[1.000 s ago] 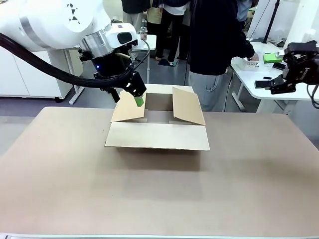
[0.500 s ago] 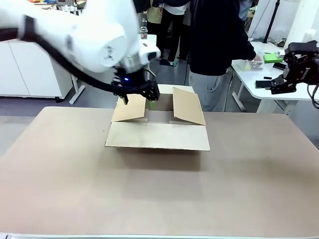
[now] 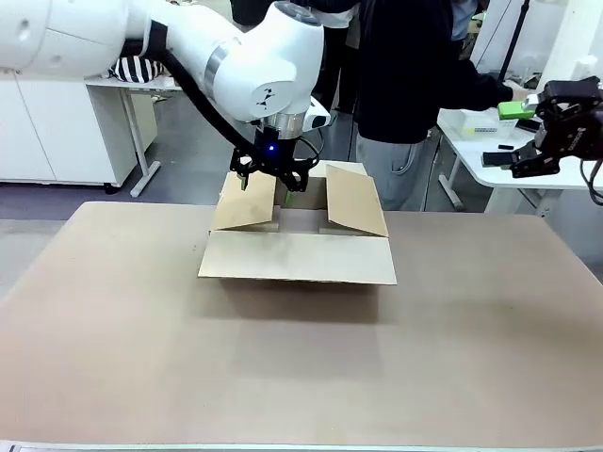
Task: Pack the gift set into the box.
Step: Place both hands on the side flaps of the Package Box and spread them outward.
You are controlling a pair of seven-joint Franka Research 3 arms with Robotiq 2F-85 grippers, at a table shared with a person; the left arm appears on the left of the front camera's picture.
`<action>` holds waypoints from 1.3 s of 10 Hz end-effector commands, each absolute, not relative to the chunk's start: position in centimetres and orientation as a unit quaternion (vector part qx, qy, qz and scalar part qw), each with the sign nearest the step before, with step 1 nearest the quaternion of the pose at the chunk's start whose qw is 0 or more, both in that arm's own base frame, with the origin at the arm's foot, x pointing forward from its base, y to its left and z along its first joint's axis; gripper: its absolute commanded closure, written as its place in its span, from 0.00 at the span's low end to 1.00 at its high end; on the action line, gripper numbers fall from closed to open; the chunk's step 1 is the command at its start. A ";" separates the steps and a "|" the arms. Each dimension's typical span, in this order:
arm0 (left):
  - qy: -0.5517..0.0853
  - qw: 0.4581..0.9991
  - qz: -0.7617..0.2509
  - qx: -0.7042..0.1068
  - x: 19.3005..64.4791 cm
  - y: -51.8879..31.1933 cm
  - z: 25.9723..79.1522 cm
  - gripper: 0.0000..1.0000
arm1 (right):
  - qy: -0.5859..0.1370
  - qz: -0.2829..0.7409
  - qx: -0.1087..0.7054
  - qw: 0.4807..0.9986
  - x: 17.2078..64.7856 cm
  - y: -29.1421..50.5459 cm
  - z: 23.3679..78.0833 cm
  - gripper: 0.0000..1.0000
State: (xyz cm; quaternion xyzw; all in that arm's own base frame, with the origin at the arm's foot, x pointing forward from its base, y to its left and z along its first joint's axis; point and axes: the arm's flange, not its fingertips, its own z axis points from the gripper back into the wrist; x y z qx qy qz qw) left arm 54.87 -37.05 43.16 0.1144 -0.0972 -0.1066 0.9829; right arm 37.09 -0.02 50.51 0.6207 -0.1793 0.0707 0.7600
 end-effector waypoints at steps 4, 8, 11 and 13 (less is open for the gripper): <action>-0.089 0.976 -0.060 0.188 57.2 -38.4 41.5 0.00 | -0.191 0.080 0.625 0.753 37.3 0.1 50.5 0.00; -0.085 0.965 -0.039 0.245 57.1 -37.3 40.8 0.00 | -0.191 0.080 0.625 0.753 37.3 0.1 50.5 0.00; -0.101 0.962 -0.034 0.253 56.2 -37.1 41.7 0.00 | -0.191 0.080 0.625 0.753 37.3 0.1 50.5 0.00; -0.113 0.961 -0.028 0.252 55.9 -36.8 42.7 0.00 | -0.191 0.080 0.625 0.753 37.3 0.1 50.5 0.00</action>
